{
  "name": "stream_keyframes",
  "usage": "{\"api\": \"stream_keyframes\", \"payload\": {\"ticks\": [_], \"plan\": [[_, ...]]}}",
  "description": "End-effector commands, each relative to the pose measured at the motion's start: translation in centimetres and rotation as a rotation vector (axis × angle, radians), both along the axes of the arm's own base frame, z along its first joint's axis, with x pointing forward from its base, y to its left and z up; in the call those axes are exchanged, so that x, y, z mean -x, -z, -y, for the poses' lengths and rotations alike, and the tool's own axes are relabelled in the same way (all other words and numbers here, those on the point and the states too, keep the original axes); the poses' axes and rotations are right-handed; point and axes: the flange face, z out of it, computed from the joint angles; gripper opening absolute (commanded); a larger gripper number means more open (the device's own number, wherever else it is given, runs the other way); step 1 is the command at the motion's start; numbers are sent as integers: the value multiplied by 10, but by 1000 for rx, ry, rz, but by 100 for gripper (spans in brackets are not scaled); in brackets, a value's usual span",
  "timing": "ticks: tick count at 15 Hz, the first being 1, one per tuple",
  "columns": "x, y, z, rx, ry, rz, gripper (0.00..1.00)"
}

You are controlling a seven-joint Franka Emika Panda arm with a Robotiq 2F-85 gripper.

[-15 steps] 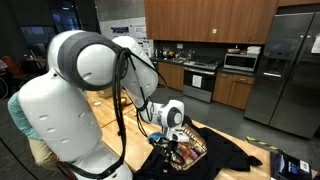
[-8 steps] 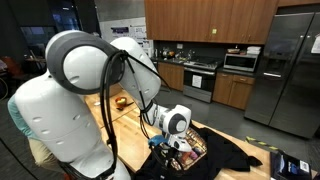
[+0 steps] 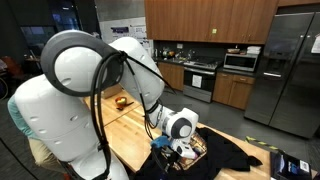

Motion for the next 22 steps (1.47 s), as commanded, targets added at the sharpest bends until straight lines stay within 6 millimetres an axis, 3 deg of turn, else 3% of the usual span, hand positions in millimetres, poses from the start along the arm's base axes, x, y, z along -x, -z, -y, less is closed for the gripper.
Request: {"api": "stream_keyframes", "payload": {"ticks": [1, 5, 7, 9, 15, 19, 22], "plan": [[6, -2, 10, -43, 40, 15, 47], [0, -14, 10, -21, 22, 49, 75], [-9, -20, -2, 8, -20, 79, 87], [-31, -27, -16, 33, -76, 123, 99], [-105, -34, -74, 83, -358, 358, 100], [-135, -27, -114, 60, -550, 511, 100], [-146, -14, -141, 19, -696, 604, 100]]}}
